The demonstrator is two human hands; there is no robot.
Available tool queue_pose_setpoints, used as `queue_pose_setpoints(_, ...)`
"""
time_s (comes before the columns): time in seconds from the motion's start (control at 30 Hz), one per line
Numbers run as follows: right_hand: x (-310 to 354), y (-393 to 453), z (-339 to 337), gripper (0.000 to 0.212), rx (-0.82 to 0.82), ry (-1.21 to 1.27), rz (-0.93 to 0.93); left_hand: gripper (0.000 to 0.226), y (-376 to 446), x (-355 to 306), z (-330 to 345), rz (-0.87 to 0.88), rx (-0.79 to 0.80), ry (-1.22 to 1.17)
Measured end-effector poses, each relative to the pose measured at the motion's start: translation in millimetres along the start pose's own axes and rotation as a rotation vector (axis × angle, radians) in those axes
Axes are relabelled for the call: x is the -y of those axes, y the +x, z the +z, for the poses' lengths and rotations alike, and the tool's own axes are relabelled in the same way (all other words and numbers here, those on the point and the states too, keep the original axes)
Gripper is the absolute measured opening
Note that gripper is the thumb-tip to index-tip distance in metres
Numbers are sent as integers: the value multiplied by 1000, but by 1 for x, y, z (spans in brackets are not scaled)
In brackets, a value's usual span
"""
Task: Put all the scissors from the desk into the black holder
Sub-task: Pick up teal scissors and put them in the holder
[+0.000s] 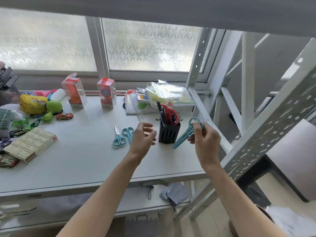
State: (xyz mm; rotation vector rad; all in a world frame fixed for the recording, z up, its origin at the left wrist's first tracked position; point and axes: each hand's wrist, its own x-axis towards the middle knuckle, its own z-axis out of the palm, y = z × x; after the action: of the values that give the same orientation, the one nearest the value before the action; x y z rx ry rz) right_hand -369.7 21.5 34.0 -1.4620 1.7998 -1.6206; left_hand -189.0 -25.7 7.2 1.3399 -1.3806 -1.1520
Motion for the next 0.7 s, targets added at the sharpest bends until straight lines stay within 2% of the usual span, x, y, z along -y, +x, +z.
queue_pose_setpoints(0.07,6,17,-10,29,-125,20,-59,53,16,5,2,-1,-23,94)
queue_pose_setpoints(0.13,11,37,-12,25,-199,69,-102,78,33,10,5,6,26,195)
queue_pose_setpoints(0.2,14,56,-5,24,-216,113,-124,96,47,11,9,15,87,280)
queue_pose_setpoints(0.27,15,71,5,27,-188,105,-148,104,60,11,14,44,131,345)
queue_pose_setpoints(0.37,14,85,20,29,-68,7,-168,89,73,6,21,78,184,359)
queue_pose_setpoints(0.53,1,95,41,35,153,-231,-145,65,78,1,23,35,236,369)
queue_pose_setpoints(0.7,-6,89,45,39,259,-423,-142,56,71,1,25,65,169,344)
